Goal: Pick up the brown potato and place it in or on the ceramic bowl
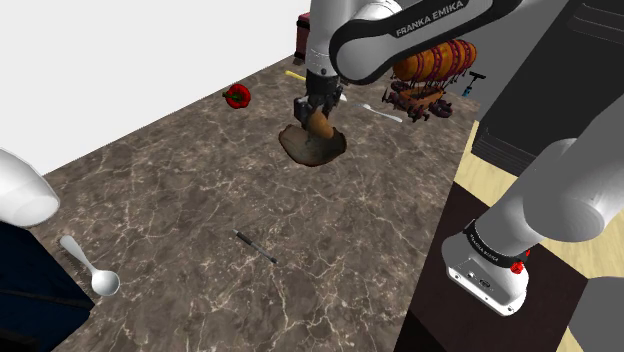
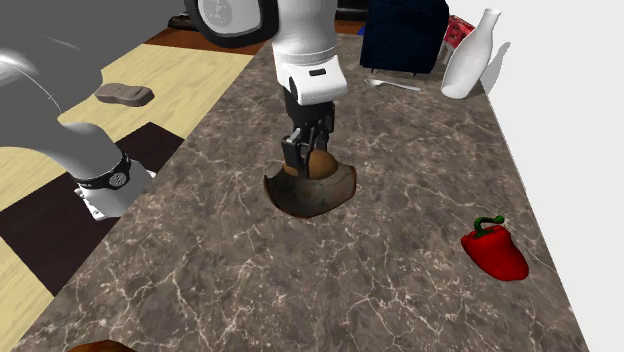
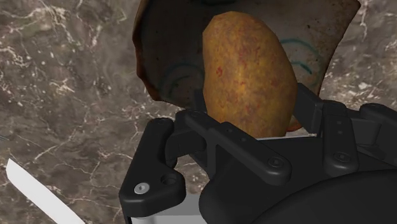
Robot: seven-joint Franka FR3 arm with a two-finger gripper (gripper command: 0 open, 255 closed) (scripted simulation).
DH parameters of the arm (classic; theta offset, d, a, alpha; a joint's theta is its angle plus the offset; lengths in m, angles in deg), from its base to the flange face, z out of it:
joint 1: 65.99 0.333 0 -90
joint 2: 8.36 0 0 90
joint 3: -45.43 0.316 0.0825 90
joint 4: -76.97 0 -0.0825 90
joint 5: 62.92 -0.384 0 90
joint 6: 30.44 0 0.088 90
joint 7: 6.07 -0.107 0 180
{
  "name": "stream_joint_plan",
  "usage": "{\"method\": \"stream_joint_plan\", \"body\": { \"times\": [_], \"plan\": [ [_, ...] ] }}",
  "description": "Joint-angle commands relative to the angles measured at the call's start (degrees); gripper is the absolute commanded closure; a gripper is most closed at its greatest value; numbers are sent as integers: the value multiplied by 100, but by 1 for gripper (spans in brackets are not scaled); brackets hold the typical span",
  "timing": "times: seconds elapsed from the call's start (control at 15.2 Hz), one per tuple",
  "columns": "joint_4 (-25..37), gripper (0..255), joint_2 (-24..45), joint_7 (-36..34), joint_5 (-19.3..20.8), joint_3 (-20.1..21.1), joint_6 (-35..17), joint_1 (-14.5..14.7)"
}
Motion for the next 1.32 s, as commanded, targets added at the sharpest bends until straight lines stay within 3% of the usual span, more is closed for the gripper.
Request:
{"method": "stream_joint_plan", "body": {
  "times": [0.0, 0.53, 0.59, 0.92, 1.25],
  "plan": [
    [-89, 255, 101, -43, 48, -1, -189, -4],
    [-89, 255, 101, -43, 48, -1, -189, -4],
    [-89, 0, 101, -43, 48, -1, -189, -4],
    [-88, 0, 102, -43, 48, -1, -189, -4],
    [224, 0, -302, 72, -122, 19, 512, 26]
  ]
}}
